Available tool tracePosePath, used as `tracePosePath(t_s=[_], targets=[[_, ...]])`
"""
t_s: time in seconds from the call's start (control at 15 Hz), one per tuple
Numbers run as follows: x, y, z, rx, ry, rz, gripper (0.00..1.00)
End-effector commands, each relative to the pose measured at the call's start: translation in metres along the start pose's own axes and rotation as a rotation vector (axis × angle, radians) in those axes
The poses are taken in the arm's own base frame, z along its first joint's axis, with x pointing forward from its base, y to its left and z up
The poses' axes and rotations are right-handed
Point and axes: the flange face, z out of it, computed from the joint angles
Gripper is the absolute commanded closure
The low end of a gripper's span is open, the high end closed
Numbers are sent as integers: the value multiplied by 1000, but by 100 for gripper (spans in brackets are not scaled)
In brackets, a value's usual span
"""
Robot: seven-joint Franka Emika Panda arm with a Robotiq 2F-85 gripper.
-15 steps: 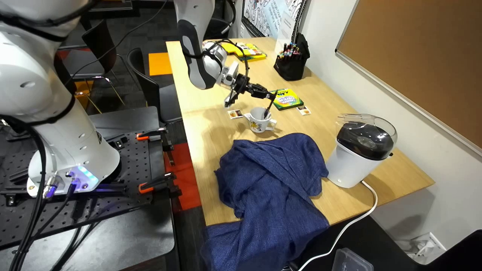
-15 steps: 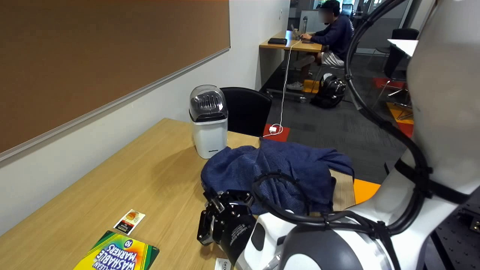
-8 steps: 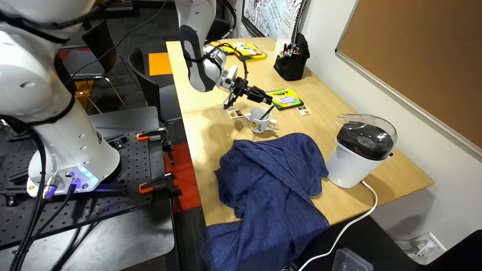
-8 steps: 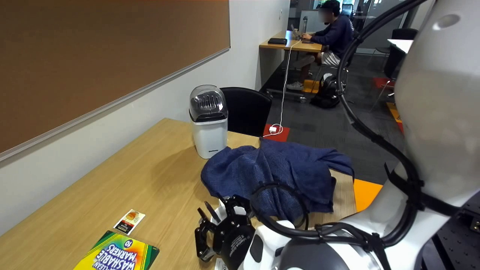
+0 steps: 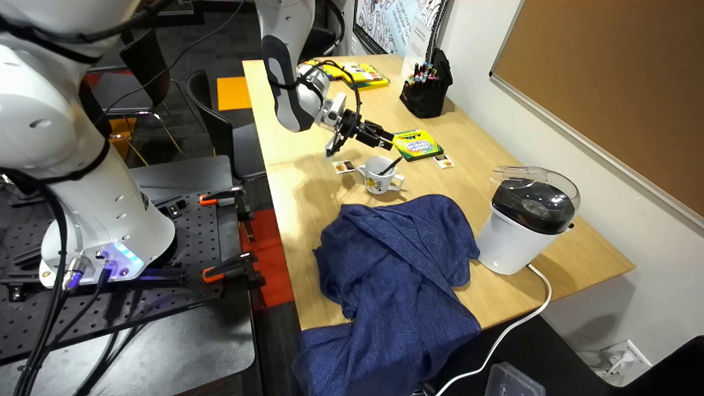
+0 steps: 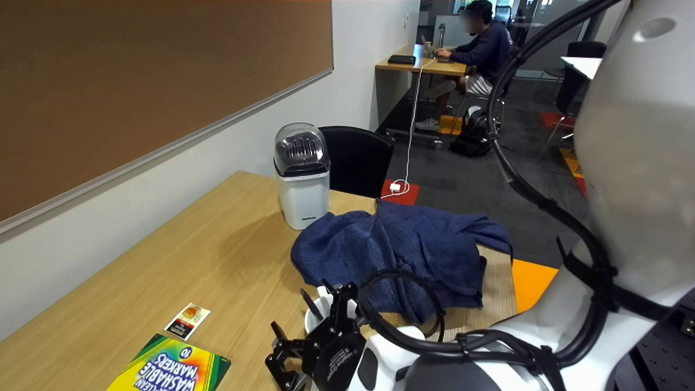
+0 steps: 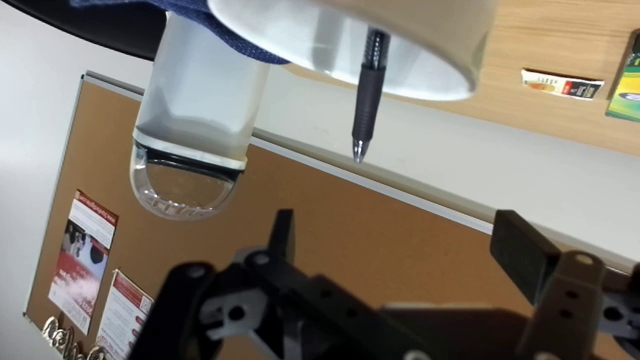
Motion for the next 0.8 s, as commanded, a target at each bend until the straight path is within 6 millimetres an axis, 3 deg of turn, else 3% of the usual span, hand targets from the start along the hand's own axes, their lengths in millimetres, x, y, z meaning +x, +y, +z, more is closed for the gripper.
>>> tracePosePath(t_s=[0.0,0.27,0.73], targets=[[24,1,-14,17,34,11,0],[48,7,-20,10,64,20,0],[97,41,-30,-35,117,31,0]])
